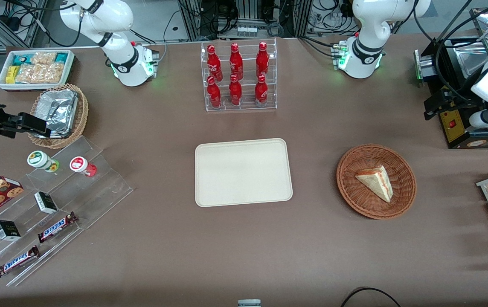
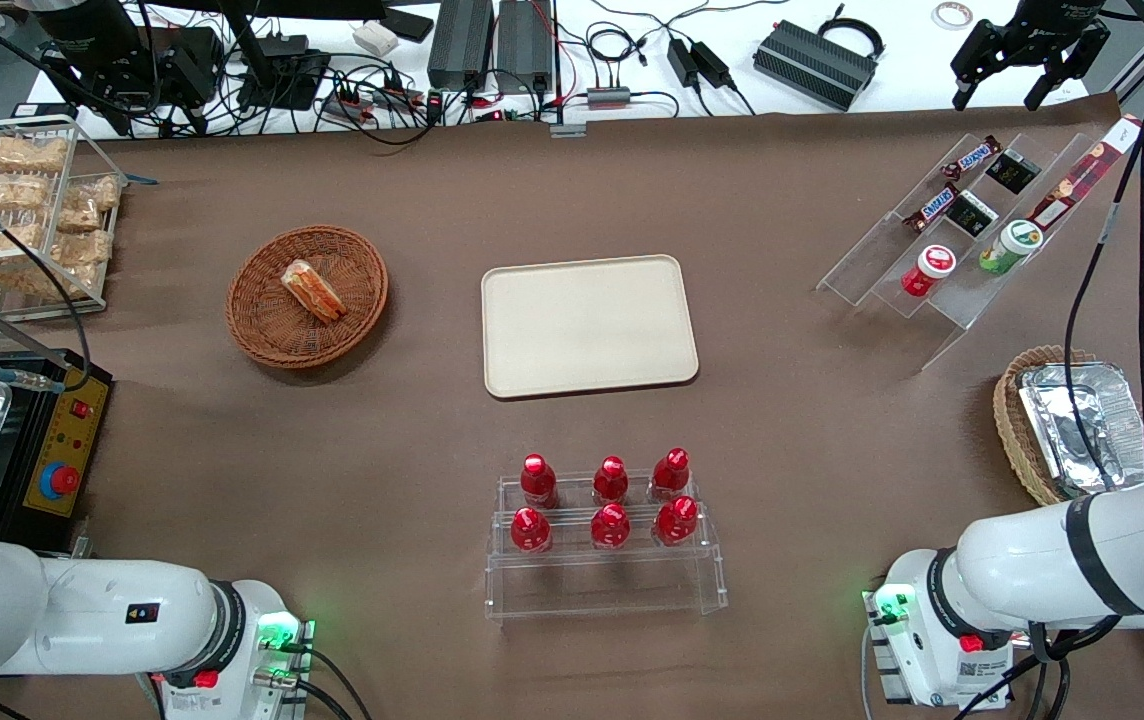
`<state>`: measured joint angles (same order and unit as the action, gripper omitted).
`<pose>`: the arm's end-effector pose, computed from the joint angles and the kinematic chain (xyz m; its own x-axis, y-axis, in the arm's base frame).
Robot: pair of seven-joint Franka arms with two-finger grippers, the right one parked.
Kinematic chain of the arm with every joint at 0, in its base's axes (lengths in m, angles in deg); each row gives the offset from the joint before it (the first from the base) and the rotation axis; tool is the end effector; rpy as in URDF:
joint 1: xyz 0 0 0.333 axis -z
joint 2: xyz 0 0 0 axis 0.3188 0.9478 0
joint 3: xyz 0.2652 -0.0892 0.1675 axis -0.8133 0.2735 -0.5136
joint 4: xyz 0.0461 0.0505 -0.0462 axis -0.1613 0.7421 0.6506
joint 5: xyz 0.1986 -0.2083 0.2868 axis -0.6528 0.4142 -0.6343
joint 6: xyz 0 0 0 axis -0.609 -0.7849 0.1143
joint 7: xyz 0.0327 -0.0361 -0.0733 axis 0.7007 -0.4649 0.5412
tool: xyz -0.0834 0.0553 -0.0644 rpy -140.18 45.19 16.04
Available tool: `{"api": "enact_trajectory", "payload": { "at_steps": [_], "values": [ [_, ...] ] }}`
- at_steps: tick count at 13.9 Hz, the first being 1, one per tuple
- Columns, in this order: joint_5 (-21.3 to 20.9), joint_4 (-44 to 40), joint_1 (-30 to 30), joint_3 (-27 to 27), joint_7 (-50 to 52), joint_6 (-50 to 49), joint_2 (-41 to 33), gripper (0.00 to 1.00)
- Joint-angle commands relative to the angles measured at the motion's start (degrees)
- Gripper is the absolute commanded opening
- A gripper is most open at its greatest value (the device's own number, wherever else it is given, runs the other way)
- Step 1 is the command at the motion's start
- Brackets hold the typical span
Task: Place sandwich from basket to tray
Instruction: 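Lower the open left gripper over the wrapped sandwich in the basket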
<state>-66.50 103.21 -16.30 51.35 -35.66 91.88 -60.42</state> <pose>0.5504 -0.0405 0.6358 0.9990 0.0061 -0.0439 0.0054 -0.9998 -0.0165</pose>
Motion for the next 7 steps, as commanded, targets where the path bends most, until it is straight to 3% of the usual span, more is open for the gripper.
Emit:
{"api": "enact_trajectory", "payload": {
  "at_steps": [1, 4, 7],
  "values": [
    [0.5, -0.6, -0.2, -1.2, -1.1, -1.2, -0.3, 1.0],
    [0.1, 0.4, -0.2, -1.2, -0.9, 1.5, 1.7, 1.0],
    [0.2, 8.1, -0.3, -1.3, -0.5, 9.8, 1.1, 1.0]
  ]
}}
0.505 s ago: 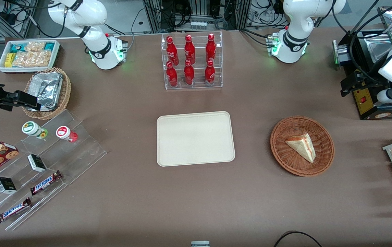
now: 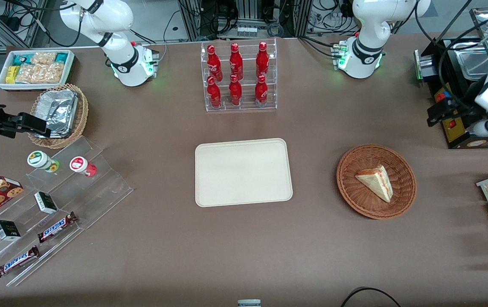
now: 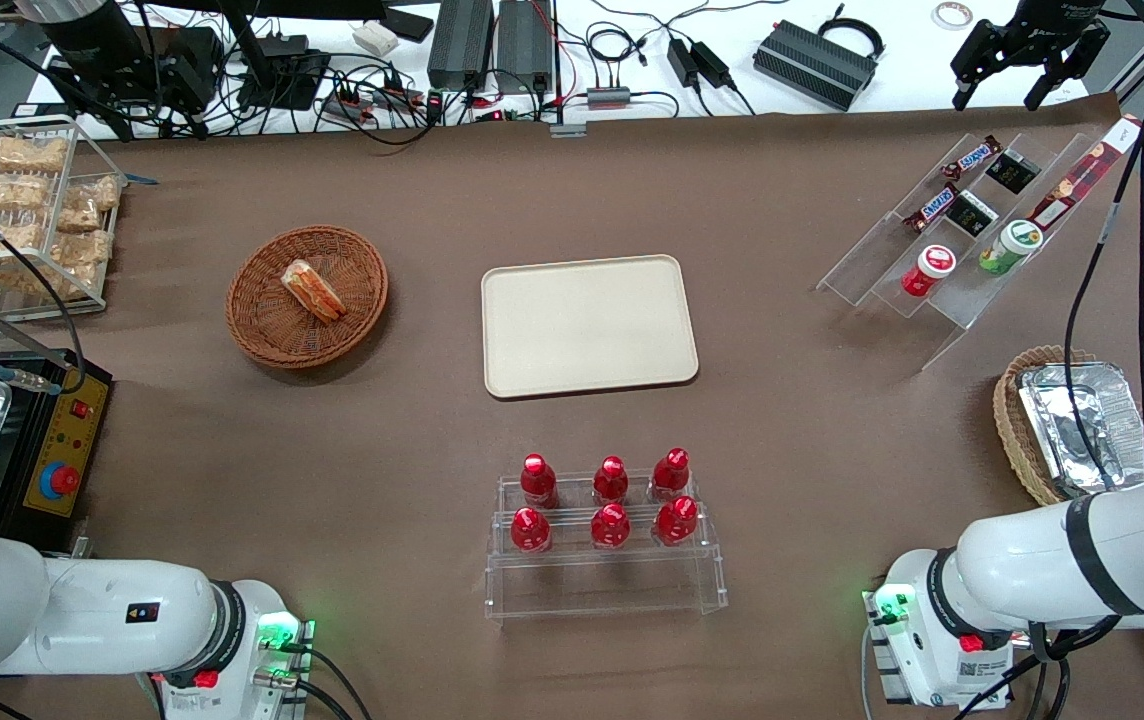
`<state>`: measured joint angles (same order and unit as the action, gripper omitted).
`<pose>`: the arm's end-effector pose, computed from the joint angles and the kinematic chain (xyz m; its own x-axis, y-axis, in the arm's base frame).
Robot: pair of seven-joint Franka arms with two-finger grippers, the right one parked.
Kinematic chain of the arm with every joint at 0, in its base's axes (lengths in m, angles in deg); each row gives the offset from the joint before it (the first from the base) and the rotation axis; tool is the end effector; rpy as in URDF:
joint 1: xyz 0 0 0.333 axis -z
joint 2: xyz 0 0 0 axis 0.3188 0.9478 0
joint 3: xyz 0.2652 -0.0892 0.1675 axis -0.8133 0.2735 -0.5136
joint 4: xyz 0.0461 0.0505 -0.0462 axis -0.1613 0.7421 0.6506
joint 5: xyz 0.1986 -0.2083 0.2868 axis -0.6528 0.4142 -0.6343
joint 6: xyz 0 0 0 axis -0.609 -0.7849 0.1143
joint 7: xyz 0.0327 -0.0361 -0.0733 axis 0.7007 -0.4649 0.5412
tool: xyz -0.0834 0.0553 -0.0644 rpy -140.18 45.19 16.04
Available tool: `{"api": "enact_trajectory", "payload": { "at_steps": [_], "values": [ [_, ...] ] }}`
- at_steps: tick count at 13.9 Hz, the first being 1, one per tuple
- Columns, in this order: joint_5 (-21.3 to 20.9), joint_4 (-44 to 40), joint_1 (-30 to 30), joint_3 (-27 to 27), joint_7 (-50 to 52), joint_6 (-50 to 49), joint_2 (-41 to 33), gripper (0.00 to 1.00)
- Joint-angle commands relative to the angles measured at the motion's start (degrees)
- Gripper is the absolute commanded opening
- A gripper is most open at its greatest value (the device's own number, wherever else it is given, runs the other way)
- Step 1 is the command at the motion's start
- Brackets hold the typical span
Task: Place sandwich from basket to tray
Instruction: 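Lower the open left gripper over the wrapped sandwich in the basket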
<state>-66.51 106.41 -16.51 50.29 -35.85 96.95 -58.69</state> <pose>0.5682 -0.0290 0.5993 0.9989 0.0238 -0.0416 0.0232 -0.9996 -0.0154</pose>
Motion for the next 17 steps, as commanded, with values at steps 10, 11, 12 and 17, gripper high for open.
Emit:
{"api": "enact_trajectory", "payload": {
  "at_steps": [10, 11, 12, 17],
  "values": [
    [-0.3, 32.2, 0.0, -0.6, 27.1, 41.6, -0.2, 1.0],
    [-0.3, 33.7, 0.0, -0.5, 30.3, 45.1, 0.4, 1.0],
    [-0.3, 34.0, 0.3, -0.5, 33.3, 46.9, 1.9, 1.0],
    [-0.3, 35.4, 0.6, -0.2, 39.1, 51.8, 6.8, 1.0]
  ]
}}
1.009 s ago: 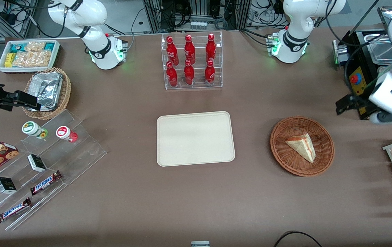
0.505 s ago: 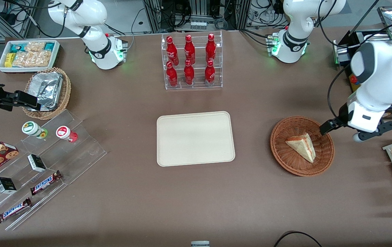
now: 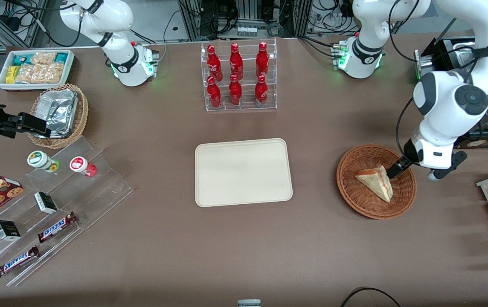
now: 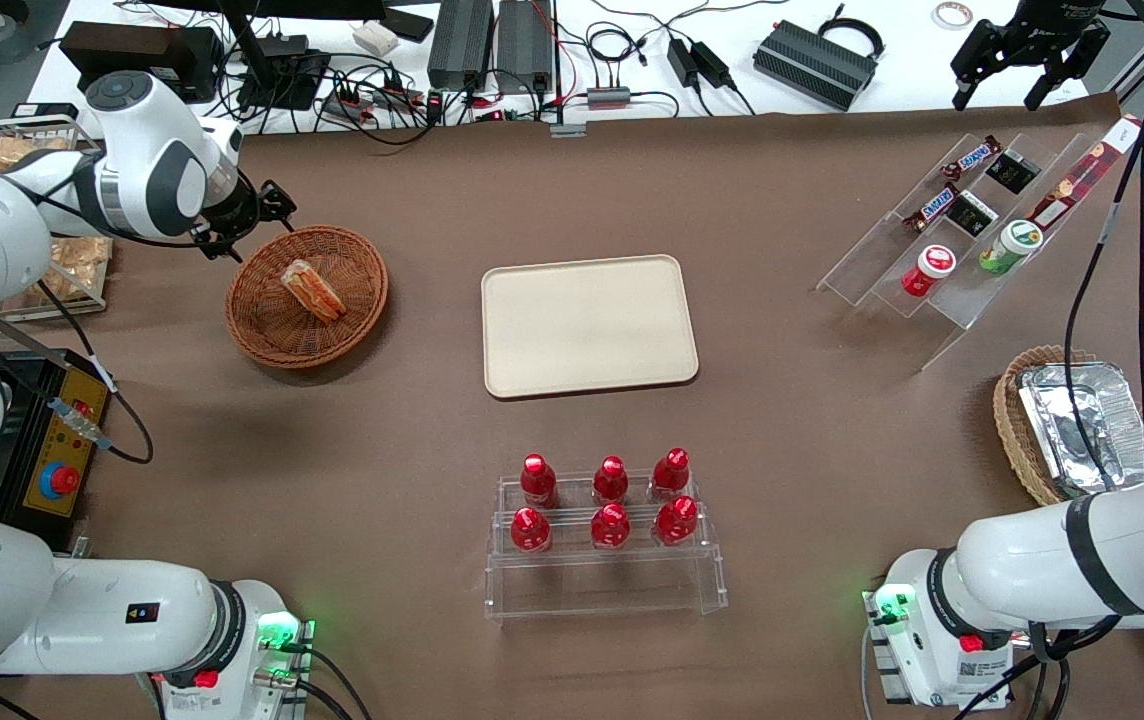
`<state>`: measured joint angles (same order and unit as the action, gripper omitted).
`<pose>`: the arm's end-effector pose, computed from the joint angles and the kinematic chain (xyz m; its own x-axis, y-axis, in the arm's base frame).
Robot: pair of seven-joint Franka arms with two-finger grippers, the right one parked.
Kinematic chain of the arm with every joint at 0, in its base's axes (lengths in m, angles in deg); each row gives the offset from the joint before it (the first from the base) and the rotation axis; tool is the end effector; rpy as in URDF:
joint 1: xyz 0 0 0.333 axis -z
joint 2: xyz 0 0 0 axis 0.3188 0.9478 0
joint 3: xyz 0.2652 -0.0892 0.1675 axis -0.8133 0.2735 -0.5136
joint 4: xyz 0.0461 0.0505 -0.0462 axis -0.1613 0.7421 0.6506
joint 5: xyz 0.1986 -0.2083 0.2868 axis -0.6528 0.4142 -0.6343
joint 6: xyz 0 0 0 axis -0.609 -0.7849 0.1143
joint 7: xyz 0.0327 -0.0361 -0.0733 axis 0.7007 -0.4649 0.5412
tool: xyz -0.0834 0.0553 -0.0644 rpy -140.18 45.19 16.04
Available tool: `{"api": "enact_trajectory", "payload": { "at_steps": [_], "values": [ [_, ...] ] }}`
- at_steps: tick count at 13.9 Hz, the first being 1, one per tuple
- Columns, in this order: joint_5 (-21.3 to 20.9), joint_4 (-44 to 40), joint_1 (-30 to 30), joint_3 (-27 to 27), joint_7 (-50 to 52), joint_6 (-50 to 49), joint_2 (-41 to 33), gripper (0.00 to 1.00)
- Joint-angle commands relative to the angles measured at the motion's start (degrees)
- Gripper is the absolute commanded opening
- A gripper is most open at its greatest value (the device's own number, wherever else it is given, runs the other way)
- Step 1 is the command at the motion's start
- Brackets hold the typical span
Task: Place sandwich from basket to tray
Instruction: 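Lower the open left gripper over the wrapped sandwich in the basket, then close the left gripper on the sandwich and lift it from the basket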
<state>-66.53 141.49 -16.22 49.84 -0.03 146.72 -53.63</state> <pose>0.5624 -0.0285 0.3325 0.7941 0.5993 0.1009 0.5947 -0.8005 0.0743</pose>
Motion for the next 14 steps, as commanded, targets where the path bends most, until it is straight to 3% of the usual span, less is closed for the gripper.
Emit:
{"api": "enact_trajectory", "payload": {
  "at_steps": [1, 14],
  "values": [
    [-0.4, 0.5, 0.4, 0.4, 3.3, 3.5, 2.5, 1.0],
    [-0.3, 2.4, 0.4, 0.8, 3.5, 7.9, 7.9, 1.0]
  ]
}}
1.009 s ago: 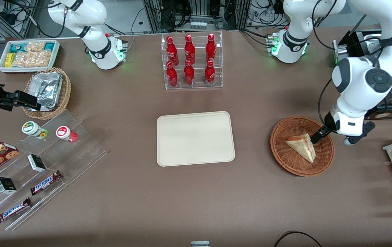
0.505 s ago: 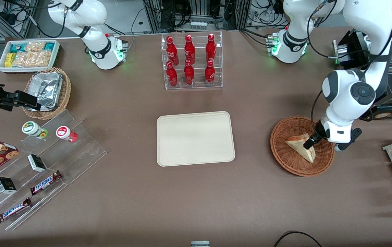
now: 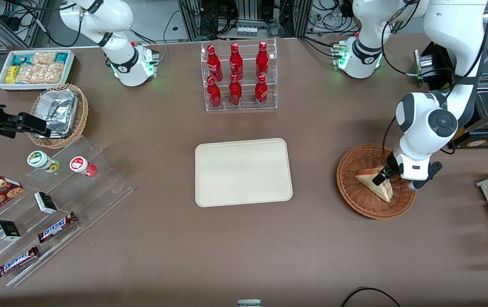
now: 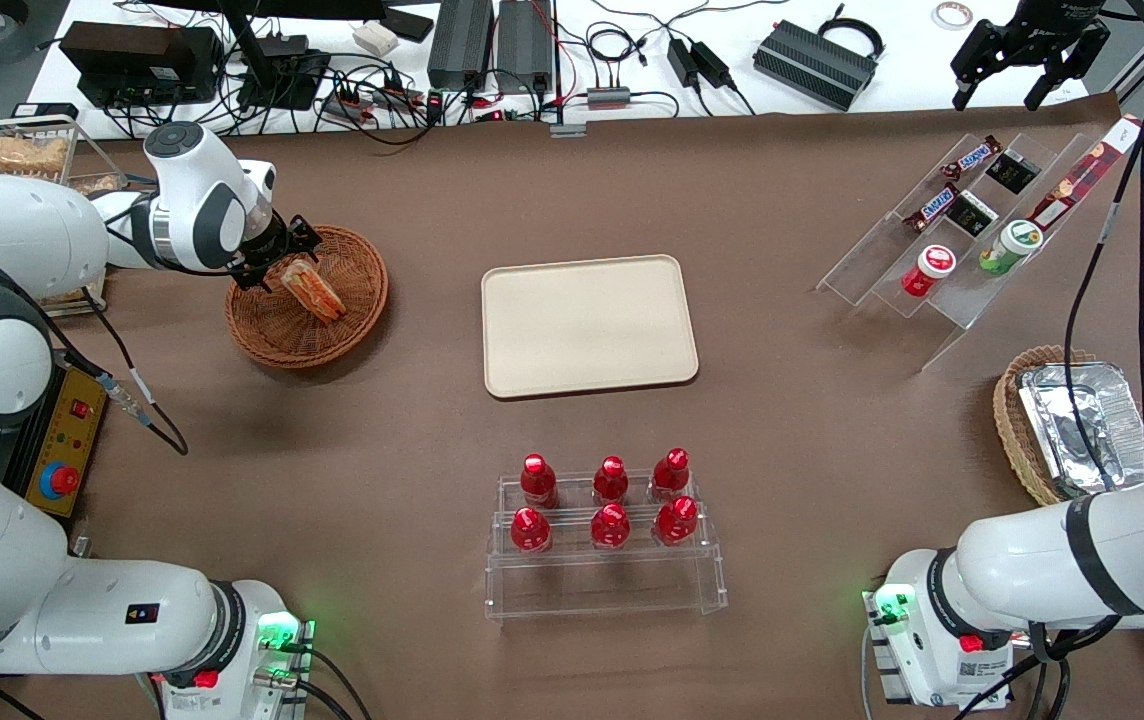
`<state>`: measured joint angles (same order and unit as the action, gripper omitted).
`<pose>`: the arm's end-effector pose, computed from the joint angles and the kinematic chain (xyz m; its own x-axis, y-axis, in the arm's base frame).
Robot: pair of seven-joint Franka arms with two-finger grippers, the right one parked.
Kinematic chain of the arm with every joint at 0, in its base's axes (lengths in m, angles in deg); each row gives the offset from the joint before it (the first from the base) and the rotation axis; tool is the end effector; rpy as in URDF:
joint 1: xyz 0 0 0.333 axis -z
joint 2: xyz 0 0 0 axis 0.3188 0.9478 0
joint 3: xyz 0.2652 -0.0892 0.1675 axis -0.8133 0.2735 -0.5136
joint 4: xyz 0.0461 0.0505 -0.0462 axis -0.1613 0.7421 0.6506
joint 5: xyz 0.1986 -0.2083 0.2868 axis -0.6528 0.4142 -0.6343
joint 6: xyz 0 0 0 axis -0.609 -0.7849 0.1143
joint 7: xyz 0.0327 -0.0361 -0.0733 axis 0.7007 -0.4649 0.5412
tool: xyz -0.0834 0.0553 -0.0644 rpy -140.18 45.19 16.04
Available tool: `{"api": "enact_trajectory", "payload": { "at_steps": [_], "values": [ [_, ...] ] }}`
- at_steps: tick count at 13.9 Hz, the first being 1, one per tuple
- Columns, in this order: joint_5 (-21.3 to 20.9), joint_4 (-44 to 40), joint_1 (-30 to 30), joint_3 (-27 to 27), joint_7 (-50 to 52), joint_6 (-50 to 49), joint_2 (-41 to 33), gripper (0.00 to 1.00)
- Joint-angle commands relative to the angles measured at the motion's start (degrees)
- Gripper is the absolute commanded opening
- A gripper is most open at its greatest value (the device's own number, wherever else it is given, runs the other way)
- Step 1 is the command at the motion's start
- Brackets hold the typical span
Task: Place sandwich from basket to tray
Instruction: 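Close the left gripper on the sandwich and lift it from the basket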
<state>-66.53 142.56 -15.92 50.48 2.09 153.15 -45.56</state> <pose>0.5622 -0.0380 0.2562 0.7859 0.6154 0.0598 0.6134 -0.7882 0.0503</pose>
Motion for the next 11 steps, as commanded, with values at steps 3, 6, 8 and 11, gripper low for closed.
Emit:
{"api": "enact_trajectory", "payload": {
  "at_steps": [3, 6, 8, 11],
  "values": [
    [-0.3, 1.6, 0.1, 0.6, 1.6, 1.4, -0.1, 1.0],
    [-0.3, 1.5, 0.1, 1.7, 2.4, 1.5, 0.6, 1.0],
    [-0.3, 1.5, 0.1, 1.7, 2.4, 2.4, 1.0, 1.0],
    [-0.3, 1.2, 0.0, 1.6, 2.4, 2.6, 1.6, 0.7]
  ]
}}
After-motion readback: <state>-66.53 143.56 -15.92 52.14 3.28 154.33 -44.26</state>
